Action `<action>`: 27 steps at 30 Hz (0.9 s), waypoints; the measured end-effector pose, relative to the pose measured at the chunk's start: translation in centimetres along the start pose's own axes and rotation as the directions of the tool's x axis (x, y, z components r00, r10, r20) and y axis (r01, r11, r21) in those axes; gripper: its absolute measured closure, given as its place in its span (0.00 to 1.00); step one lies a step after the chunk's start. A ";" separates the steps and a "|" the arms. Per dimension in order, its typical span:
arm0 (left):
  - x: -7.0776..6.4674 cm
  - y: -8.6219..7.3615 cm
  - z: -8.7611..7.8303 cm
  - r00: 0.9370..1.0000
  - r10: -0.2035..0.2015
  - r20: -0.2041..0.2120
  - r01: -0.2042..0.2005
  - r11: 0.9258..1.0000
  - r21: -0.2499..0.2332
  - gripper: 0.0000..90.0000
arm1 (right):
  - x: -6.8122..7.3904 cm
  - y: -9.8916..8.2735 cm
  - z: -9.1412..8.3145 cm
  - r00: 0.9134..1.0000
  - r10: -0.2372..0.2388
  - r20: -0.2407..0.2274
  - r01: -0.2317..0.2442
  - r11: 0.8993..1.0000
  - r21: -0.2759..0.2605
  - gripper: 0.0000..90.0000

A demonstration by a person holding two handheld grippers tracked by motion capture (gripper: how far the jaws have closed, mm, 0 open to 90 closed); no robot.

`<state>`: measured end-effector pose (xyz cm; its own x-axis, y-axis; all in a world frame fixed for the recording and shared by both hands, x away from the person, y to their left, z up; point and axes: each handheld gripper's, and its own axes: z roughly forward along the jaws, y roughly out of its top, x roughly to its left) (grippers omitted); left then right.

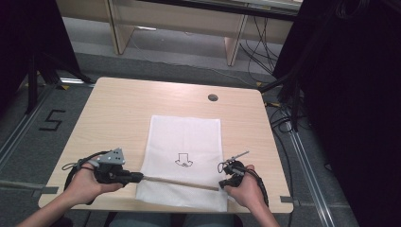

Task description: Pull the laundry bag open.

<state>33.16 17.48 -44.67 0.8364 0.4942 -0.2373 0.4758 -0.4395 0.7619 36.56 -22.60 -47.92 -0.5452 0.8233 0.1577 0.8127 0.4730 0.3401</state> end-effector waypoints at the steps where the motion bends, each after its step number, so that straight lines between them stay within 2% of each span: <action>1: 0.0 0.0 0.0 1.000 0.000 0.000 0.000 1.000 0.002 0.97 | 0.0 0.0 0.0 1.000 0.001 0.000 -0.001 1.000 0.001 1.00; 3: 0.0 -0.1 0.0 1.000 -0.003 0.000 0.003 1.000 0.001 0.97 | 0.0 0.0 0.0 1.000 0.005 -0.001 -0.005 1.000 0.002 1.00; 6: 0.2 -0.1 0.0 1.000 0.017 0.004 -0.017 1.000 0.005 0.97 | 0.0 0.0 0.0 1.000 0.005 -0.002 -0.005 1.000 0.002 1.00; 9: 0.2 -0.1 0.0 1.000 0.012 0.002 -0.012 1.000 0.001 0.97 | -0.1 0.0 0.0 1.000 -0.007 -0.006 0.007 1.000 -0.003 1.00; 10: 0.3 -0.2 -0.1 1.000 -0.002 -0.006 0.002 1.000 0.003 0.97 | 0.0 0.0 0.0 1.000 0.005 -0.002 -0.005 1.000 0.000 1.00; 11: 0.4 -0.2 -0.2 1.000 0.010 -0.003 -0.010 1.000 0.000 0.97 | 0.0 0.0 0.0 1.000 0.007 -0.001 -0.007 1.000 0.002 1.00; 12: 0.4 -0.2 -0.3 1.000 -0.009 -0.011 0.009 1.000 0.002 0.97 | -0.1 0.0 0.0 1.000 0.002 -0.008 -0.002 1.000 0.003 1.00; 14: 0.5 -0.2 -0.3 1.000 0.005 -0.005 -0.005 1.000 -0.002 0.97 | -0.1 0.0 0.0 1.000 0.002 -0.008 -0.001 1.000 0.005 1.00; 17: 0.5 -0.3 -0.3 1.000 0.005 -0.010 -0.005 1.000 0.005 0.97 | -0.1 0.0 0.0 1.000 0.000 -0.007 0.000 1.000 0.004 1.00; 18: 0.5 -0.3 -0.3 1.000 0.001 -0.008 -0.001 1.000 0.003 0.97 | 0.0 0.0 0.0 1.000 0.016 -0.001 -0.016 1.000 0.008 1.00; 21: 0.5 -0.3 -0.3 1.000 0.004 -0.007 -0.004 1.000 0.003 0.97 | 0.1 0.0 -0.1 1.000 0.021 0.006 -0.021 1.000 0.011 1.00; 25: 0.6 -0.4 -0.3 1.000 0.005 -0.004 -0.005 1.000 0.007 0.97 | 0.1 0.0 -0.1 1.000 0.020 0.008 -0.020 1.000 0.012 1.00; 26: 0.6 -0.4 -0.3 1.000 0.004 -0.004 -0.004 1.000 0.007 0.97 | 0.0 0.0 0.0 1.000 0.002 -0.002 -0.002 1.000 0.001 1.00; 27: 0.6 -0.5 -0.3 1.000 0.002 -0.003 -0.002 1.000 0.007 0.97 | 0.0 0.0 0.0 1.000 0.004 -0.002 -0.004 1.000 0.000 1.00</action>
<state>33.36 18.16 -45.01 0.8363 0.4959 -0.2339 0.4761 -0.4454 0.7582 36.54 -22.63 -47.91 -0.5421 0.8247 0.1615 0.8152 0.4694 0.3393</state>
